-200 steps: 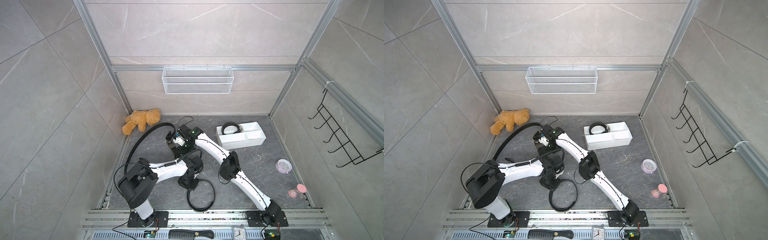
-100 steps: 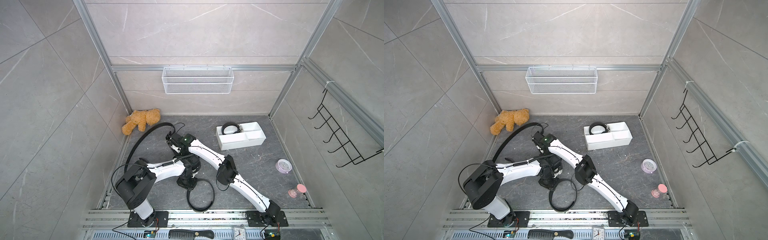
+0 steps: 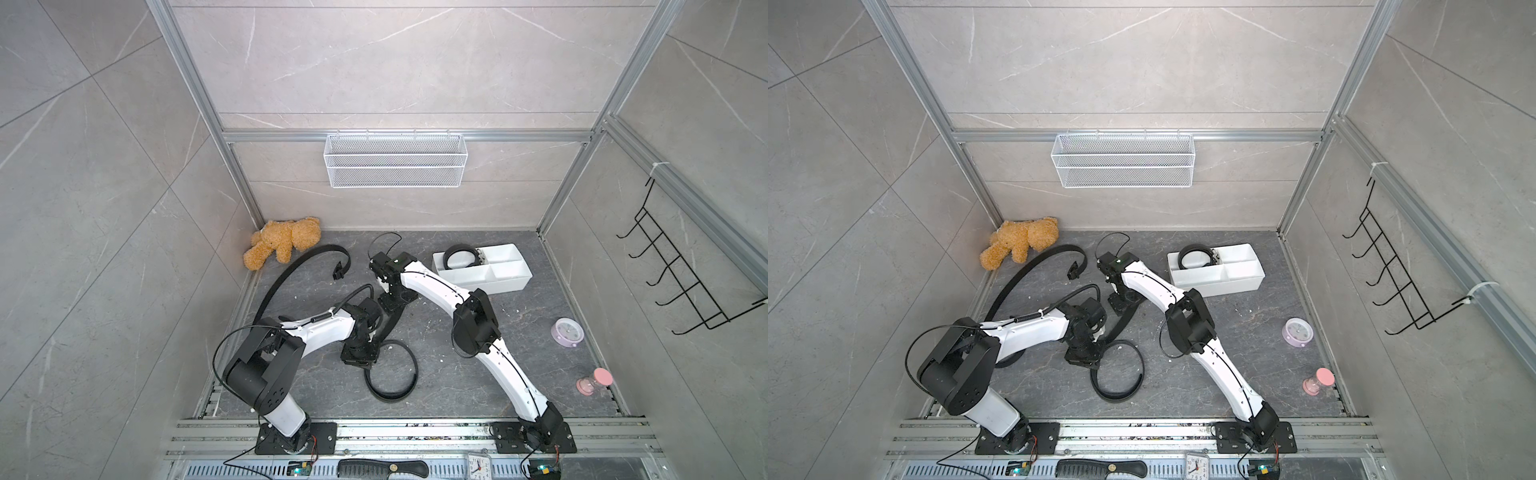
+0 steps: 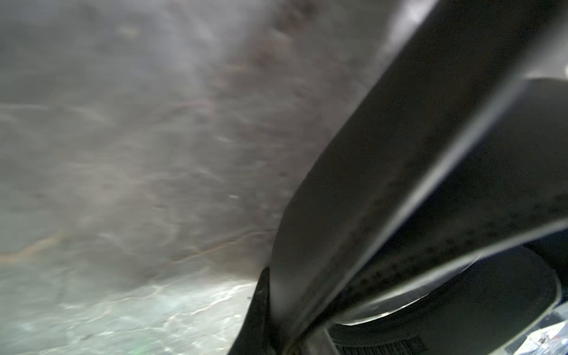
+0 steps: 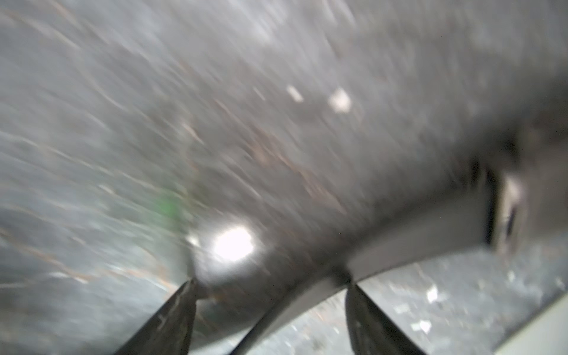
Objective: Place the belts into the storage roll
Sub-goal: Roll the belt at the center of the board.
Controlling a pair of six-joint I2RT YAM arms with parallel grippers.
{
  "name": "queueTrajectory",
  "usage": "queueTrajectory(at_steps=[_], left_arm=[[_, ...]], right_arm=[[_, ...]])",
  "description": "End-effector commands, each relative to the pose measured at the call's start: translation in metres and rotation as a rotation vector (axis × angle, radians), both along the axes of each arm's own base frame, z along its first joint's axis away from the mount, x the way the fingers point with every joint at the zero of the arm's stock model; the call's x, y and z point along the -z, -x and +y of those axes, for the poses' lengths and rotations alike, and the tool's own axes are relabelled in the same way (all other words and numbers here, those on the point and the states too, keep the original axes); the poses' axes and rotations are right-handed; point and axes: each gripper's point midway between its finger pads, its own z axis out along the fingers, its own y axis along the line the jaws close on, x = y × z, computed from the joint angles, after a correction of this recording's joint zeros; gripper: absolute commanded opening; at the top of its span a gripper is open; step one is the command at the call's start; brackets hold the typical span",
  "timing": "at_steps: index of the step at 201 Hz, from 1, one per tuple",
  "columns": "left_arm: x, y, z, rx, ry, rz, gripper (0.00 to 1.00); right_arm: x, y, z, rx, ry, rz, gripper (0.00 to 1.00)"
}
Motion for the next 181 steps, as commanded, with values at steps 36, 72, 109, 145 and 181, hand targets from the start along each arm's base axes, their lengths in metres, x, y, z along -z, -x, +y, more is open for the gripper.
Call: queueTrajectory(at_steps=[36, 72, 109, 145, 181], left_arm=[[0.022, -0.027, 0.048, -0.045, -0.274, -0.039, 0.07], [0.027, -0.031, 0.042, -0.067, -0.250, -0.041, 0.13], [0.032, -0.040, 0.048, -0.082, -0.277, -0.052, 0.25], [0.035, -0.046, 0.054, -0.095, -0.306, -0.043, 0.29], [0.046, -0.052, 0.056, -0.134, -0.314, -0.018, 0.26]], right_arm=[[0.035, 0.045, -0.064, 0.083, 0.168, 0.101, 0.64], [0.042, 0.067, -0.074, 0.201, 0.119, 0.106, 0.56], [0.045, 0.079, -0.084, 0.324, 0.070, 0.064, 0.45], [0.036, 0.090, -0.106, 0.411, 0.064, 0.016, 0.37], [0.033, 0.104, -0.135, 0.490, 0.062, -0.005, 0.28]])
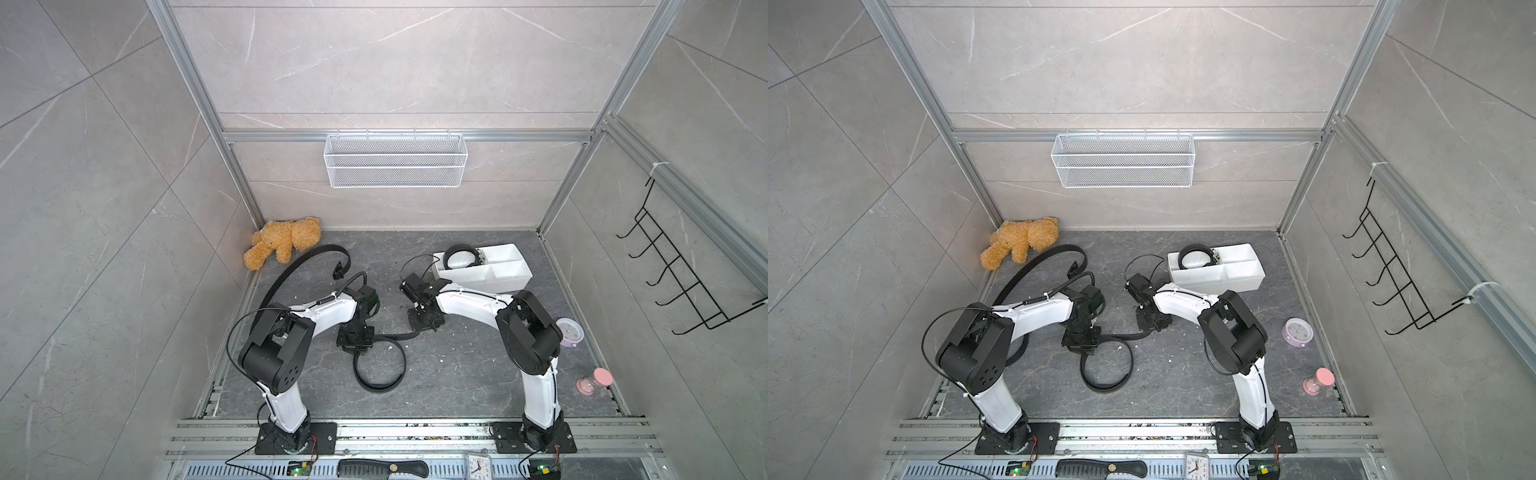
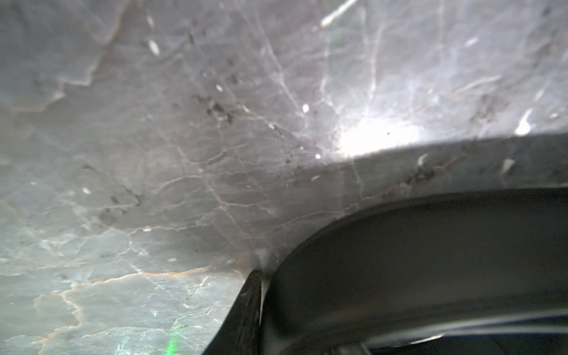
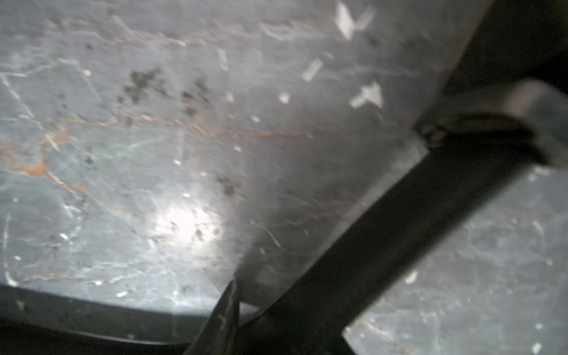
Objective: Place the belts into the storage roll
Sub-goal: Roll the belt at the center of the board.
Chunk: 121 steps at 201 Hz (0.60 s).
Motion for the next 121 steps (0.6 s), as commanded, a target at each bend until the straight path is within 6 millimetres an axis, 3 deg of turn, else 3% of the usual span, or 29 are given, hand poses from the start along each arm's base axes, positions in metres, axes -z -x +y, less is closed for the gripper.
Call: queueTrajectory(at_steps=[1, 24, 74, 121], left_arm=[[0.041, -0.012, 0.033, -0.045, -0.162, -0.018, 0.26], [0.047, -0.014, 0.033, -0.049, -0.181, -0.004, 0.26], [0.056, -0.018, 0.037, -0.079, -0.214, 0.010, 0.24], [0.061, -0.026, 0.040, -0.140, -0.227, 0.003, 0.24]], right_arm=[[0.029, 0.035, -0.060, 0.092, 0.172, 0.112, 0.28], [0.027, 0.047, -0.072, 0.122, 0.169, 0.108, 0.26], [0.026, 0.075, -0.093, 0.171, 0.167, 0.120, 0.10], [0.023, 0.097, -0.119, 0.207, 0.193, 0.119, 0.02]])
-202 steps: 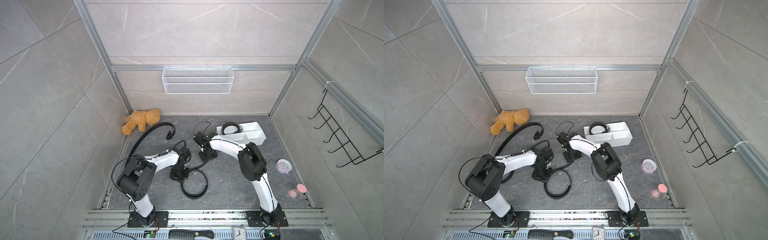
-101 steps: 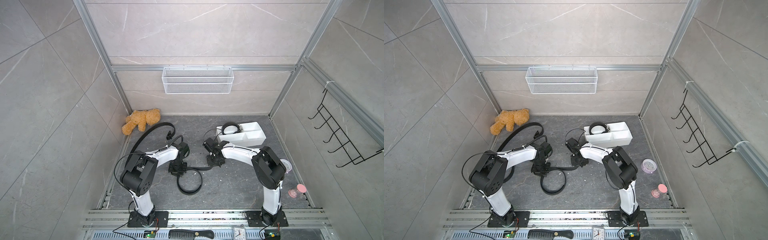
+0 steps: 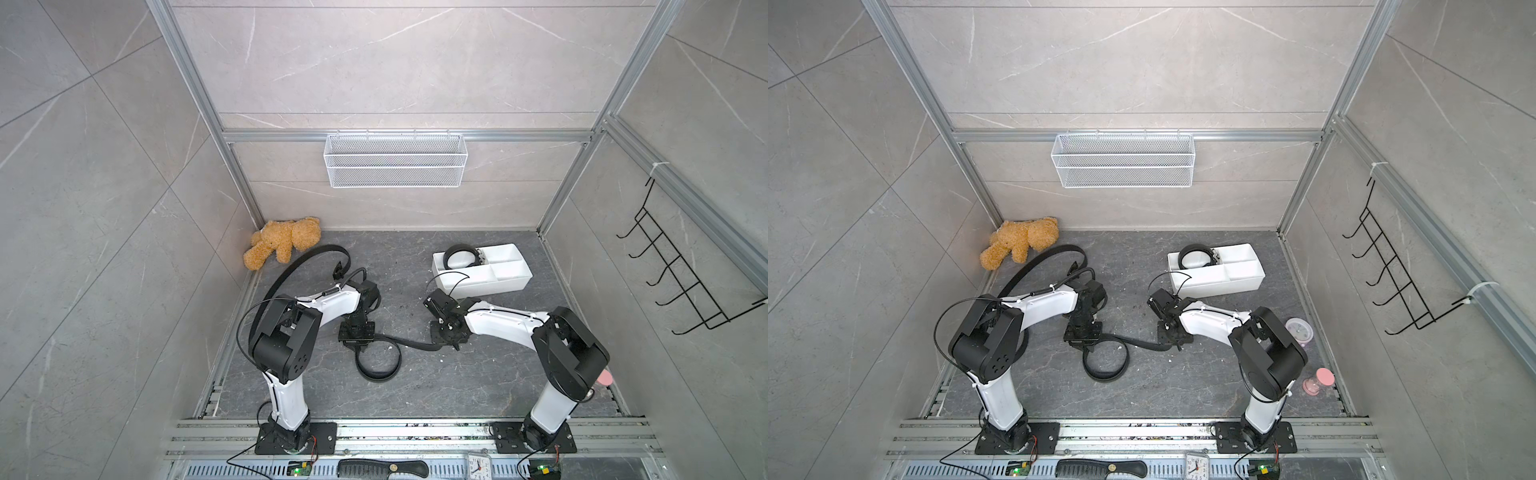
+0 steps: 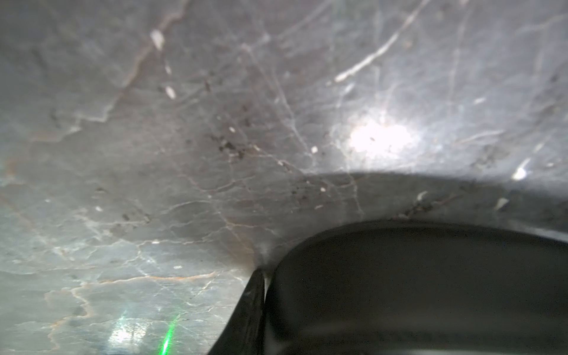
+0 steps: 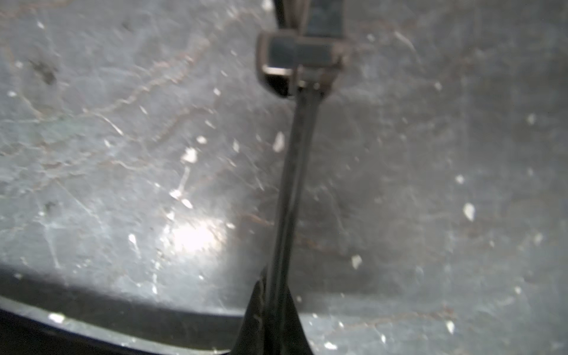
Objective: Place the belts into the storage roll
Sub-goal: Roll the belt at the center of the board.
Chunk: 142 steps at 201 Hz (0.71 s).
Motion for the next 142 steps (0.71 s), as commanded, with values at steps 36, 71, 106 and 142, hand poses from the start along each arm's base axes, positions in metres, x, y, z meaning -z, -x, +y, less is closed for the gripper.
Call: queueTrajectory(at_steps=[36, 71, 106, 142], left_arm=[[0.051, -0.034, 0.041, -0.099, -0.222, -0.125, 0.24], [0.053, -0.033, 0.047, -0.097, -0.249, -0.131, 0.24], [0.056, -0.026, 0.052, -0.118, -0.265, -0.130, 0.25], [0.056, -0.026, 0.052, -0.142, -0.267, -0.135, 0.25]], right_arm=[[0.018, 0.062, -0.072, 0.055, 0.211, 0.167, 0.01], [0.014, 0.075, -0.092, 0.090, 0.251, 0.165, 0.00], [0.005, 0.081, -0.107, 0.142, 0.241, 0.143, 0.00], [-0.006, 0.084, -0.119, 0.178, 0.250, 0.127, 0.00]])
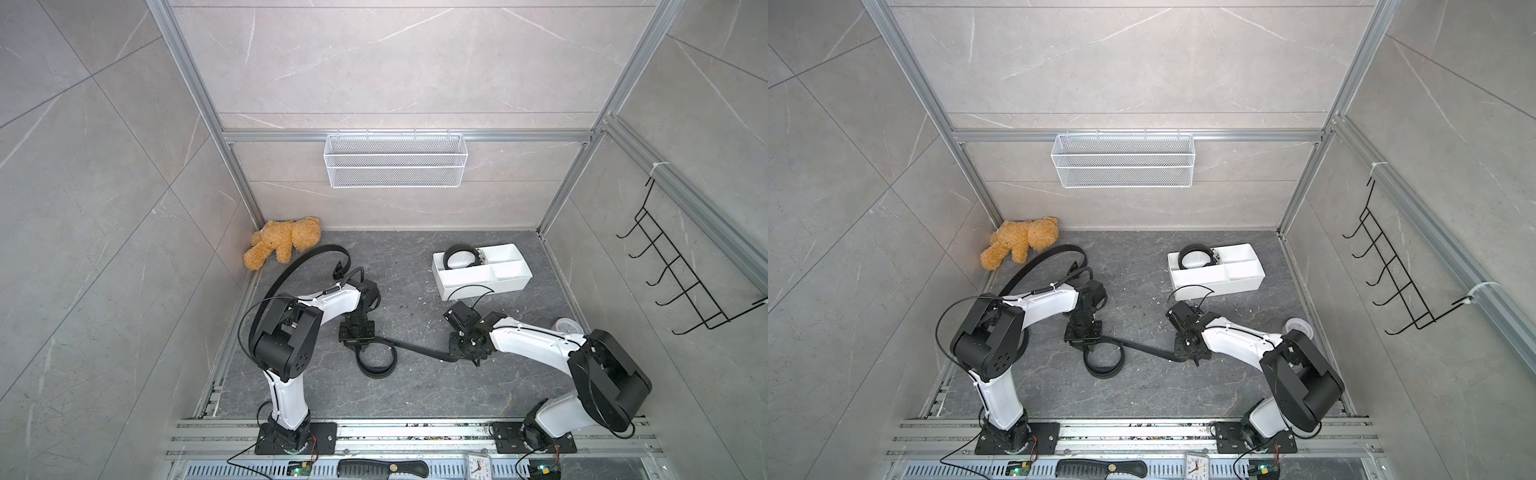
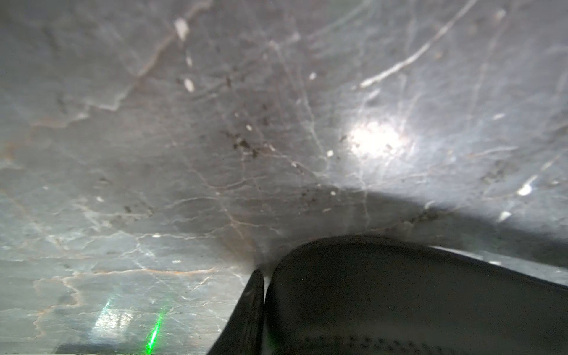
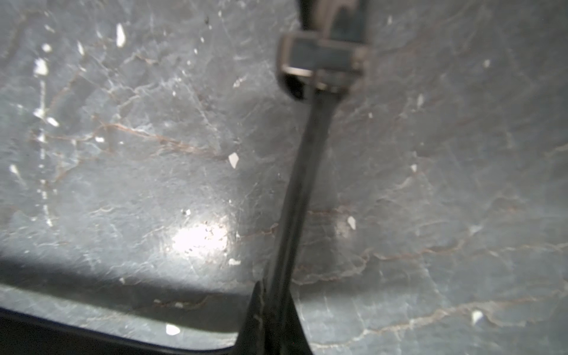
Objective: Place the belts into the storage roll
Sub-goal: Roll the belt at the center of the board.
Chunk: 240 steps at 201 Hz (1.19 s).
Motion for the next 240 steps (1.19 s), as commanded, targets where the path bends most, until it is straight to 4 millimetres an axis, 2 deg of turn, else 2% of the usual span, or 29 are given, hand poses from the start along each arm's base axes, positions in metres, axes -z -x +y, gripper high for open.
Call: queueTrajectory(at_steps=[1, 30, 48, 56, 89, 114, 136, 153, 167, 177, 188, 206, 240], left_arm=[[0.056, -0.026, 0.051, -0.081, -0.254, -0.138, 0.25], [0.057, -0.027, 0.051, -0.098, -0.256, -0.142, 0.24], [0.057, -0.028, 0.050, -0.111, -0.251, -0.151, 0.08], [0.055, -0.031, 0.049, -0.119, -0.253, -0.169, 0.00], [0.024, -0.057, 0.040, -0.103, -0.346, -0.349, 0.00], [0.017, -0.066, 0.041, -0.181, -0.388, -0.423, 0.00], [0.016, -0.072, 0.041, -0.262, -0.383, -0.477, 0.00], [0.015, -0.086, 0.039, -0.315, -0.368, -0.525, 0.00], [0.018, -0.096, 0.034, -0.331, -0.357, -0.530, 0.00], [0.024, -0.099, 0.026, -0.345, -0.325, -0.512, 0.00], [0.029, -0.102, 0.020, -0.360, -0.298, -0.504, 0.00], [0.033, -0.107, 0.014, -0.366, -0.282, -0.496, 0.00], [0.032, -0.107, 0.015, -0.349, -0.286, -0.499, 0.00]], right_arm=[[0.002, 0.047, -0.074, 0.042, 0.269, 0.144, 0.00], [-0.003, 0.050, -0.082, 0.081, 0.253, 0.134, 0.00], [0.000, 0.051, -0.079, 0.067, 0.237, 0.145, 0.00], [0.003, 0.050, -0.072, 0.054, 0.212, 0.156, 0.00], [0.008, 0.045, -0.031, -0.016, 0.175, 0.151, 0.00], [0.016, 0.043, 0.009, -0.040, 0.113, 0.150, 0.00], [0.017, 0.047, 0.045, -0.064, 0.067, 0.143, 0.22], [0.016, 0.049, 0.066, -0.089, 0.042, 0.132, 0.39], [0.013, 0.049, 0.074, -0.111, 0.035, 0.129, 0.44], [0.009, 0.047, 0.077, -0.131, 0.039, 0.128, 0.52], [0.003, 0.045, 0.078, -0.162, 0.053, 0.126, 0.55], [-0.012, 0.042, 0.072, -0.231, 0.105, 0.131, 0.65], [-0.054, 0.035, 0.046, -0.343, 0.203, 0.126, 0.74]])
